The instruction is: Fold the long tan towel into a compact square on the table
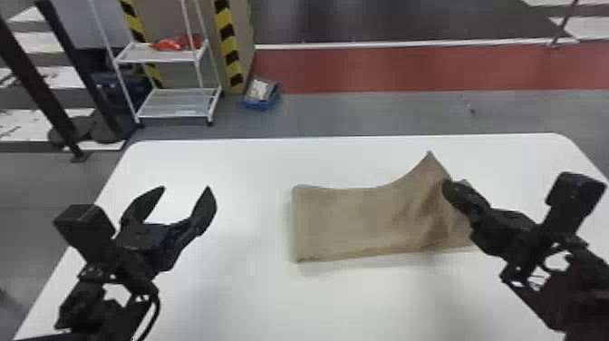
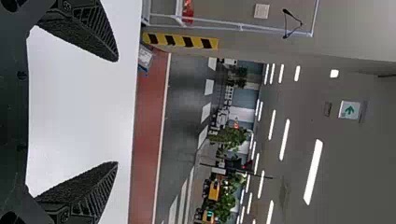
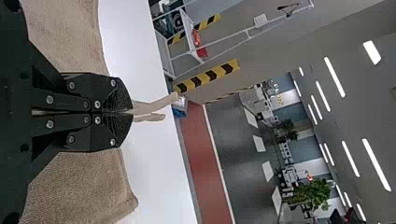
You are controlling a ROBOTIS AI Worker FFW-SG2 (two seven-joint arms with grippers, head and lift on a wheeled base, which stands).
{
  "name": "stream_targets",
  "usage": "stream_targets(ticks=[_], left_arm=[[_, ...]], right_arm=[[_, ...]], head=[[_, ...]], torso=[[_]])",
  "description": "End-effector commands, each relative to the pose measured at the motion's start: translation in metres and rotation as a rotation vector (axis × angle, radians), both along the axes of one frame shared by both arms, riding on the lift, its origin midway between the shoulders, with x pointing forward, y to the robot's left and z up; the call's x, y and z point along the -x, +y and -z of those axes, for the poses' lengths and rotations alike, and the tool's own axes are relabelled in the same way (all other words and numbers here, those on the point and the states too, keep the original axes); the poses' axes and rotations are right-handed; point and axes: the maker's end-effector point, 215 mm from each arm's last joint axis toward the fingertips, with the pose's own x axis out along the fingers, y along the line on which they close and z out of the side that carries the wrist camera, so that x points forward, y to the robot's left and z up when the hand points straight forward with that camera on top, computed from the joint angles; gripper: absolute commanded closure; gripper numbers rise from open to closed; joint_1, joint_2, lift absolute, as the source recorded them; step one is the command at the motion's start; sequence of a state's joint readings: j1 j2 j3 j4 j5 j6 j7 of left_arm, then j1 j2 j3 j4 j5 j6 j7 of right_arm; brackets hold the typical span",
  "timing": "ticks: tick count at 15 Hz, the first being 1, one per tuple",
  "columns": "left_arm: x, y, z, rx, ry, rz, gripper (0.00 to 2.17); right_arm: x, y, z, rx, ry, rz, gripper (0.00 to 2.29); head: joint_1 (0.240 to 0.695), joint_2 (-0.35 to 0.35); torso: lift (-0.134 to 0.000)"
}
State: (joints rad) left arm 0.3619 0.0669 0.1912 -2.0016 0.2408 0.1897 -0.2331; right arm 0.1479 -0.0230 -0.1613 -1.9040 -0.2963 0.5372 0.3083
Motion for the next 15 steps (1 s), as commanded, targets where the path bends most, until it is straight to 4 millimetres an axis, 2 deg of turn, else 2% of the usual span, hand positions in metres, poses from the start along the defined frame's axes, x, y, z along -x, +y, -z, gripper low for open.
stream_targets(ticks=[1,2,4,6,7,8,9,11,15], left_arm=[[0.0,-0.001,0.001,0.001,0.001,0.0,0.09],[0.0,0.0,0.001,0.001,0.001,-0.001,0.09],[0.0,0.0,0.001,0.003,0.002,0.0,0.09],[-0.001,-0.003,0.003,0.004,0.004,0.004,0.09],[-0.001,-0.005,0.003,0.007,0.004,0.007,0.09],[-0.001,-0.006,0.003,0.007,0.005,0.009,0.09],[-0.001,-0.006,0.003,0.007,0.005,0.009,0.09],[0.0,-0.003,0.005,0.006,0.009,0.005,0.1],[-0.001,-0.004,0.006,0.006,0.01,0.007,0.1]], right_arm=[[0.01,-0.01,-0.015,-0.011,-0.018,0.012,1.16],[0.014,-0.015,-0.029,0.002,-0.042,0.018,1.16],[0.013,-0.042,-0.032,0.003,-0.032,0.061,1.16],[0.005,-0.05,-0.004,-0.007,0.023,0.073,1.16],[0.002,-0.047,0.008,-0.013,0.046,0.062,0.92],[-0.002,-0.046,0.022,-0.022,0.076,0.061,0.22],[-0.003,-0.047,0.03,-0.028,0.099,0.062,0.0],[0.001,-0.053,0.031,-0.03,0.106,0.069,0.0],[0.012,-0.09,0.036,-0.005,0.198,0.074,0.06]], head=[[0.695,0.07],[0.695,0.067],[0.695,0.058],[0.695,0.041],[0.695,0.03],[0.695,0.018],[0.695,0.016],[0.695,0.013],[0.695,-0.003]], torso=[[-0.125],[-0.125],[-0.125],[-0.125],[-0.125],[-0.125],[-0.125],[-0.125],[-0.125]])
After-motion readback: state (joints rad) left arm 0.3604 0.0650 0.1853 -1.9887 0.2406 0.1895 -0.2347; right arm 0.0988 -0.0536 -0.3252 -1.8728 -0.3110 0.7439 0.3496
